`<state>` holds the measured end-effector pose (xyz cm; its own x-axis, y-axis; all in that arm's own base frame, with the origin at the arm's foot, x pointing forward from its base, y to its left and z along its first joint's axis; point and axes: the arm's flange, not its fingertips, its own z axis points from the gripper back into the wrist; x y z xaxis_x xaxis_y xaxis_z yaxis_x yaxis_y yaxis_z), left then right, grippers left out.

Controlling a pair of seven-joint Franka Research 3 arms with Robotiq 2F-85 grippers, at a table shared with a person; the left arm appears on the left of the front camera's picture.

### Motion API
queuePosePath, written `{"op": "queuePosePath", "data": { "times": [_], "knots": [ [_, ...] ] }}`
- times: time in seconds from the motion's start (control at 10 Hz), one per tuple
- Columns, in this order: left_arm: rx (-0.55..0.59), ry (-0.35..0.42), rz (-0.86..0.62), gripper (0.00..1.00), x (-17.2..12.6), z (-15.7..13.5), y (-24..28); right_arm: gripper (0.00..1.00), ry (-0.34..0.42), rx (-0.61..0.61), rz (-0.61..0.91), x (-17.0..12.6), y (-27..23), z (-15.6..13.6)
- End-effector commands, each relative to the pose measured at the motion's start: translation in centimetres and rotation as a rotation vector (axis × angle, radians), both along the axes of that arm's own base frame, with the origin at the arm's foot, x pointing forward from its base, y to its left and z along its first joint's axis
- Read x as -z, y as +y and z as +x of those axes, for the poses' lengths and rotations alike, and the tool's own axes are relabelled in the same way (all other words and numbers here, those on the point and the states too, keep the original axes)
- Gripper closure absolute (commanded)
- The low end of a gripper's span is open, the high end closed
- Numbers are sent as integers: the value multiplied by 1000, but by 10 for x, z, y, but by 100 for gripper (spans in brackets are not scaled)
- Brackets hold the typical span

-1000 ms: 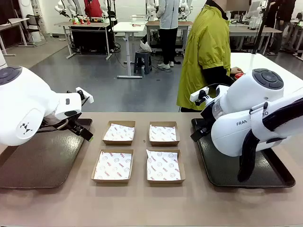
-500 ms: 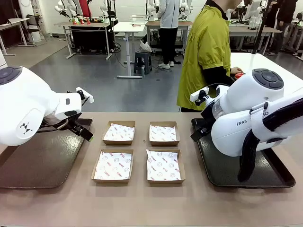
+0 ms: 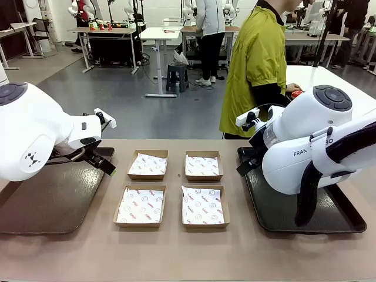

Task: Individually package the donuts and arrange them on the tray.
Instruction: Pick up one Paper togo box.

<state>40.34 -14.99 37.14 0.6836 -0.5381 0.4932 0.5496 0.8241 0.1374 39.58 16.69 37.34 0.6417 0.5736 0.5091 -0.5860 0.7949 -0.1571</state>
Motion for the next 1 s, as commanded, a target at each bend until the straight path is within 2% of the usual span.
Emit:
{"op": "queuePosePath", "data": {
  "times": [0.0, 0.2, 0.4, 0.5, 0.6, 0.9],
  "knots": [
    [0, 0, 0, 0, 0, 0, 0, 0, 0, 0, 0, 0, 0, 0],
    [0, 0, 0, 0, 0, 0, 0, 0, 0, 0, 0, 0, 0, 0],
    [58, 73, 33, 0, -24, -57, 32, 0, -15, -13, -44, -20, -13, -49],
    [82, 151, 49, 0, -32, -78, 53, 0, 11, -15, -62, -27, -23, -73],
    [90, 189, 73, 0, -37, -101, 74, 0, 37, -14, -80, -34, -36, -100],
    [104, 257, 61, 0, -38, -135, 108, 0, 154, -3, -100, -33, -64, -151]
  ]
}}
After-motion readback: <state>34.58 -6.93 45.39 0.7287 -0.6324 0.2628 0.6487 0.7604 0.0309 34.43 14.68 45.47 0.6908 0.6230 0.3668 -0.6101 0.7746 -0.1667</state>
